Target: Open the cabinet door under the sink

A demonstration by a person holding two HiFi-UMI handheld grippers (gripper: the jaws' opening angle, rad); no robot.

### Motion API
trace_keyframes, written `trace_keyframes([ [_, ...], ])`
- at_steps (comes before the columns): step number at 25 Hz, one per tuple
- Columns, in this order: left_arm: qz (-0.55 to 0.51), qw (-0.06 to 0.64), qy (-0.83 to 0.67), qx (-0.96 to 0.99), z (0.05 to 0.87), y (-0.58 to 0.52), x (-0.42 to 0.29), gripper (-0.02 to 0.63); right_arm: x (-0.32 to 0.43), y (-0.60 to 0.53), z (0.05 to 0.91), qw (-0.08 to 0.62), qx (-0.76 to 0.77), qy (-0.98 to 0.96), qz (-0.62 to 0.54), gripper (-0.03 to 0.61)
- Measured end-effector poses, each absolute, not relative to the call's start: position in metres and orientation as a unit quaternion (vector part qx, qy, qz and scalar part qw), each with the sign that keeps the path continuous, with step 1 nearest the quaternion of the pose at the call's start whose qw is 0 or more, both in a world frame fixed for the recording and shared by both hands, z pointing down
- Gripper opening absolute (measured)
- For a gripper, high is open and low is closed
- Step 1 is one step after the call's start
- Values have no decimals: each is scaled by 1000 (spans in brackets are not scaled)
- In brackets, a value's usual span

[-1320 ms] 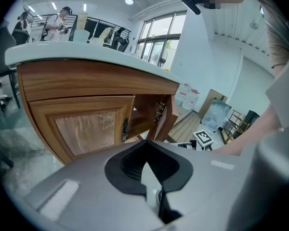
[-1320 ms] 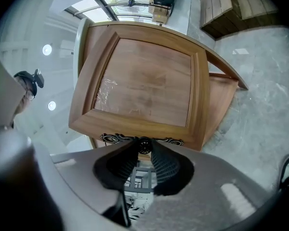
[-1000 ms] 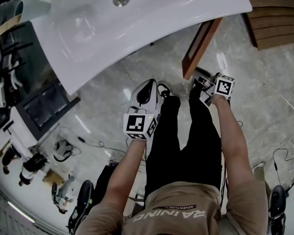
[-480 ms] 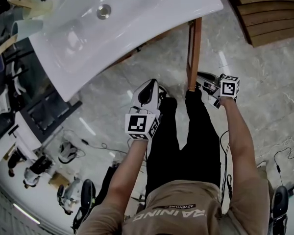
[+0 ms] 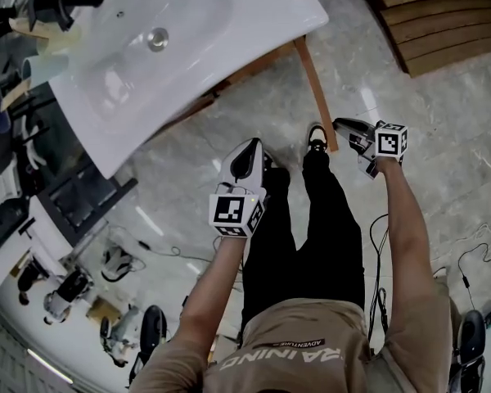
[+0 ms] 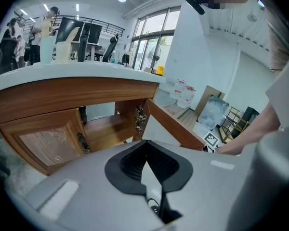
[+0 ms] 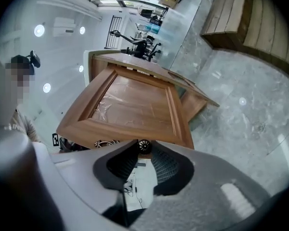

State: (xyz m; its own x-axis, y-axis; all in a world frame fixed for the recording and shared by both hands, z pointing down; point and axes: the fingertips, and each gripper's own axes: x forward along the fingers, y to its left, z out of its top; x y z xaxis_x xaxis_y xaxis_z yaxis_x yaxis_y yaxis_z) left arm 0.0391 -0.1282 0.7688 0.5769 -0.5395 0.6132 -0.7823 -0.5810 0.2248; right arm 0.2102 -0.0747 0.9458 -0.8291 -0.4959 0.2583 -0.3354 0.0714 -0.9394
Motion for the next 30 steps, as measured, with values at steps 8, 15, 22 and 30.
trace_keyframes([
  [8,263,242,-363,861,767,-123,63,18,278,-74,952,113,-378,670,-629,95],
  [15,264,240,-357,863,735,-116,60,18,257,-33,932,31,-385,675,-629,56],
  [22,259,232,-371,861,703,-113,57,18,226,-6,877,-23,-366,722,-586,2],
  [30,256,213,-403,853,661,-107,19,18,155,-20,783,-77,-351,785,-504,2],
])
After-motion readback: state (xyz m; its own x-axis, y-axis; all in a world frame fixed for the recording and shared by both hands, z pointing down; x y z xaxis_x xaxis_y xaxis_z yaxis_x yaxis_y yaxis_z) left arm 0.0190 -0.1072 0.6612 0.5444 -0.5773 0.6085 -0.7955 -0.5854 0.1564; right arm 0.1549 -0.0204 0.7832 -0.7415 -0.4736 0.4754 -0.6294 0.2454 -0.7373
